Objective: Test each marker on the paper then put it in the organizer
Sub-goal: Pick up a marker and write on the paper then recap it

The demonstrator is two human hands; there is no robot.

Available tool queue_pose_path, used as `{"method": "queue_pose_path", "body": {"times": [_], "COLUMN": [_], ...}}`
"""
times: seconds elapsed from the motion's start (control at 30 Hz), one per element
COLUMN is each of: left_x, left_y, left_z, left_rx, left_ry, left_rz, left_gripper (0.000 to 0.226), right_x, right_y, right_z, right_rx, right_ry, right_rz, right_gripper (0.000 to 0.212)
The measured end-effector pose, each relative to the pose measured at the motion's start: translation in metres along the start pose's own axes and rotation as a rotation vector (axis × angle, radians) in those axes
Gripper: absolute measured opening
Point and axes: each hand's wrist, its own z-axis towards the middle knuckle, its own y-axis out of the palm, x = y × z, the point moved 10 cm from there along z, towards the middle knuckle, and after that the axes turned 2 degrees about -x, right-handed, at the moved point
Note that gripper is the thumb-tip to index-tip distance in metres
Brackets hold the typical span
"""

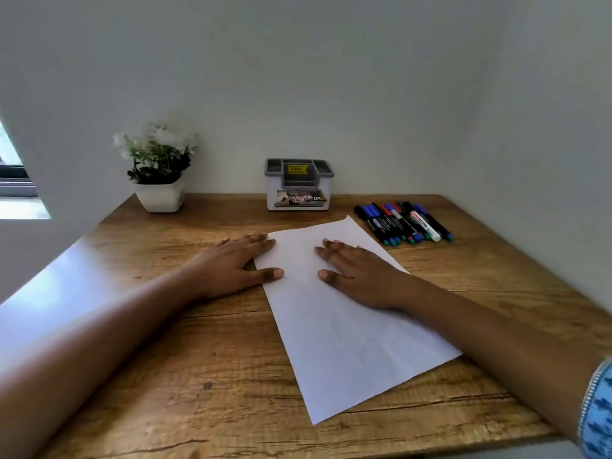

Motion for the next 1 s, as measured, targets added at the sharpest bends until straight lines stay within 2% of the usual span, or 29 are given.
{"method": "queue_pose_path", "body": {"times": [0.1,0.27,0.3,0.37,0.43,0.53,0.67,0.87,1.0], "left_x": [-0.002,-0.002,-0.003,-0.004,-0.004,-0.003,-0.007,-0.009,-0.010], "left_y": [-0.002,-0.002,-0.002,-0.003,-0.002,0.004,0.006,0.002,0.000], "left_z": [-0.005,-0.005,-0.005,-0.005,-0.005,-0.002,0.000,-0.004,-0.008], "left_rx": [0.019,0.032,0.031,0.032,0.015,-0.019,-0.025,-0.007,0.043], "left_ry": [-0.018,-0.035,-0.038,-0.042,-0.046,-0.010,0.003,-0.006,-0.015], "left_rz": [-0.021,-0.043,-0.047,-0.046,-0.043,-0.043,-0.049,-0.062,-0.070], "left_gripper": [0.121,0.122,0.122,0.120,0.115,0.110,0.106,0.107,0.109], "right_x": [0.001,0.011,0.020,0.049,0.083,0.125,0.149,0.146,0.132], "right_y": [0.004,-0.016,-0.030,-0.069,-0.096,-0.098,-0.099,-0.092,-0.080], "right_z": [-0.013,-0.010,-0.003,0.013,0.033,0.077,0.110,0.117,0.115], "right_rx": [-0.039,-0.096,-0.032,0.245,0.438,0.329,0.174,0.040,0.012], "right_ry": [-0.049,-0.056,-0.016,0.091,0.223,0.401,0.518,0.508,0.450], "right_rz": [0.003,0.142,0.222,0.344,0.213,0.012,-0.044,0.057,0.285], "right_gripper": [0.058,0.057,0.049,0.021,0.007,0.021,0.040,0.045,0.033]}}
